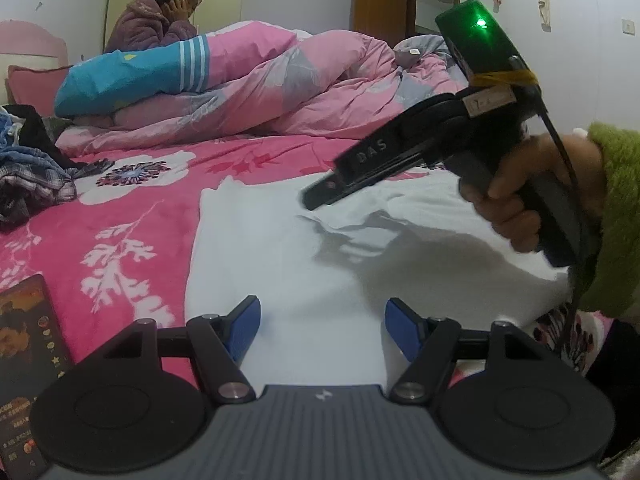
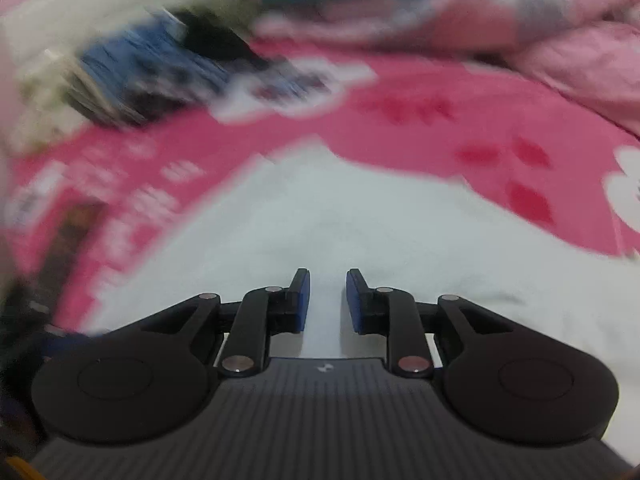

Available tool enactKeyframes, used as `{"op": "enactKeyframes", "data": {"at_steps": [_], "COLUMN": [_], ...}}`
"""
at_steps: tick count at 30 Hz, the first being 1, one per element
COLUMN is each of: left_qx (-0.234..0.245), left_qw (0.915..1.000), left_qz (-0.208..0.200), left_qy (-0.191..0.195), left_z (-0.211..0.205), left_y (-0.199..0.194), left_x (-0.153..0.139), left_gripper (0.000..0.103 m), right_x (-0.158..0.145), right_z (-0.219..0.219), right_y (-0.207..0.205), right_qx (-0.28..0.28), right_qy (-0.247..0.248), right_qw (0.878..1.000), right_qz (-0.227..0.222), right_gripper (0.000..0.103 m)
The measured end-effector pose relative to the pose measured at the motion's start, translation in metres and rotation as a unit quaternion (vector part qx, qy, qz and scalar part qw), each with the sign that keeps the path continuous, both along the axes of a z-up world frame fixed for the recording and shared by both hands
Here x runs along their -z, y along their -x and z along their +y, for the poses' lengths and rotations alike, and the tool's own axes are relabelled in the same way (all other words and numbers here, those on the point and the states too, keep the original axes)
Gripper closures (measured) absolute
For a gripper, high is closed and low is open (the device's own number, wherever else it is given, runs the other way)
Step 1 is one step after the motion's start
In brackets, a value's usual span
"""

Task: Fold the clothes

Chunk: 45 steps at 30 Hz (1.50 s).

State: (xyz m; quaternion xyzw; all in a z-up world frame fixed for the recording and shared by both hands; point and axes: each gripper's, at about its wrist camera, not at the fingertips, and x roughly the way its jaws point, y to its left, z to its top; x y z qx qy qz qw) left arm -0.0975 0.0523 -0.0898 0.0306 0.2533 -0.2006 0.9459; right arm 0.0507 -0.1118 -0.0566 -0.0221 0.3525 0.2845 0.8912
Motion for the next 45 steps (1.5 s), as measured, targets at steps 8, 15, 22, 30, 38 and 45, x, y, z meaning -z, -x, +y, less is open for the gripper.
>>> {"op": "enactKeyframes", "data": {"at_steps": [8,15,22,30,38,45], "left_qx": [-0.003,0.02,0.054,0.044,0.032,0.028], "left_qw": [0.9997,0.9996,0.9979,0.9979,0.998,0.9982], "left_qz": [-0.021,-0.019,-0.018,0.031,0.038,0.043], "left_qy": [0.007,-0.003,-0.029,-0.037,-0.039,-0.031], "left_z": [0.003,-0.02,-0.051,-0.062,-0.063,-0.059], "left_y": [0.004,-0.017,-0.041,-0.065,-0.067,-0.07], "left_x": [-0.019,-0.023,-0.028,-0.007,-0.009,-0.009], "left_gripper": [0.032,0.032,0.032,0.031,0.028,0.026], "right_x": [0.01,0.001,0.034,0.044,0.016,0.029], "right_z": [0.001,-0.087,-0.085,-0.131,-0.194,-0.218], "right_y": [0.009,0.074,0.115,0.16,0.113,0.144], "right_qx": [-0.001,0.107,0.102,0.13,0.205,0.208], "right_qy": [-0.015,-0.039,0.011,0.025,0.003,0.006], "right_qw": [1.0,0.991,0.986,0.983,0.971,0.975], "right_qz": [-0.018,-0.067,-0.134,-0.127,-0.123,-0.075], "right_gripper": [0.072,0.062,0.051,0.042,0.044,0.058]}}
